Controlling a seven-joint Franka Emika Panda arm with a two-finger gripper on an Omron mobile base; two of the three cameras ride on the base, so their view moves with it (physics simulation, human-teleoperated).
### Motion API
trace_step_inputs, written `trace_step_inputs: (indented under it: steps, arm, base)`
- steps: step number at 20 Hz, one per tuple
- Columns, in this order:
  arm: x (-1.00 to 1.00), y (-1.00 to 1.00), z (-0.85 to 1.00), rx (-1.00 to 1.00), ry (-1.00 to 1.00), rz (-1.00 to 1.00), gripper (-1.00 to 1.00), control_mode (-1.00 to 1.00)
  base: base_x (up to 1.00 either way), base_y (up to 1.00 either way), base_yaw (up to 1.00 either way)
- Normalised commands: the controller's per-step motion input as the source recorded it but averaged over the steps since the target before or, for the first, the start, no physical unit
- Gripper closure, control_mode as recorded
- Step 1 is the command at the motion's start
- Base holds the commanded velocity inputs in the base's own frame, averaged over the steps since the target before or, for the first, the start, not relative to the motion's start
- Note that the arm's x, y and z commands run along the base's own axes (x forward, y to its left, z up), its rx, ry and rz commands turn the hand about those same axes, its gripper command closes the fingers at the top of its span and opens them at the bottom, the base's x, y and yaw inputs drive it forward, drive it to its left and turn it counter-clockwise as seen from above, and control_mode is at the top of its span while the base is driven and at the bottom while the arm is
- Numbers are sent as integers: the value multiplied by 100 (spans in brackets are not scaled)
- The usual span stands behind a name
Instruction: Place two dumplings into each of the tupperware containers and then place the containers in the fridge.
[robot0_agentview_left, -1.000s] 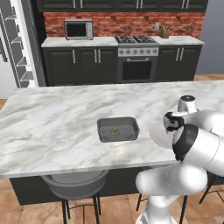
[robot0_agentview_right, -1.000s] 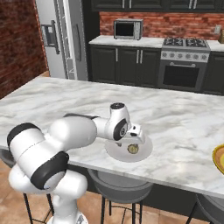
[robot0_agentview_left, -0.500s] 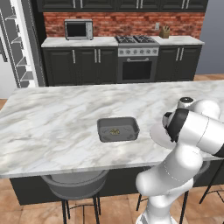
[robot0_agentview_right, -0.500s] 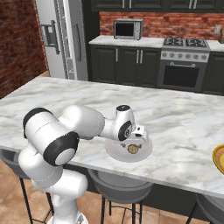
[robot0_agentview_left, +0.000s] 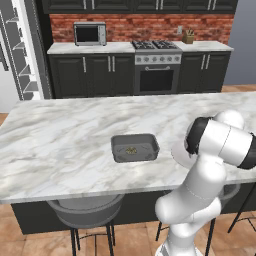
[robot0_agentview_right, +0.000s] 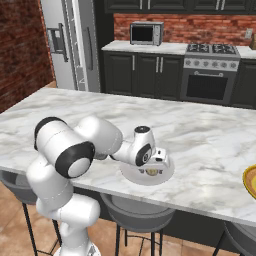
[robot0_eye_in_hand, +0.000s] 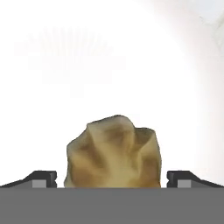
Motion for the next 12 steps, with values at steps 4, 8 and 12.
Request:
trace_step_inputs:
  steps: [4,8,12]
  arm:
    - [1,-4,-27,0,0,2,-100,-100]
    - [1,-3,-25,0,0,3,100,-100]
    - [11,-1,-25,0,-2,5,100,-100]
  base:
    - [0,0,0]
    - [0,0,0]
    - [0,0,0]
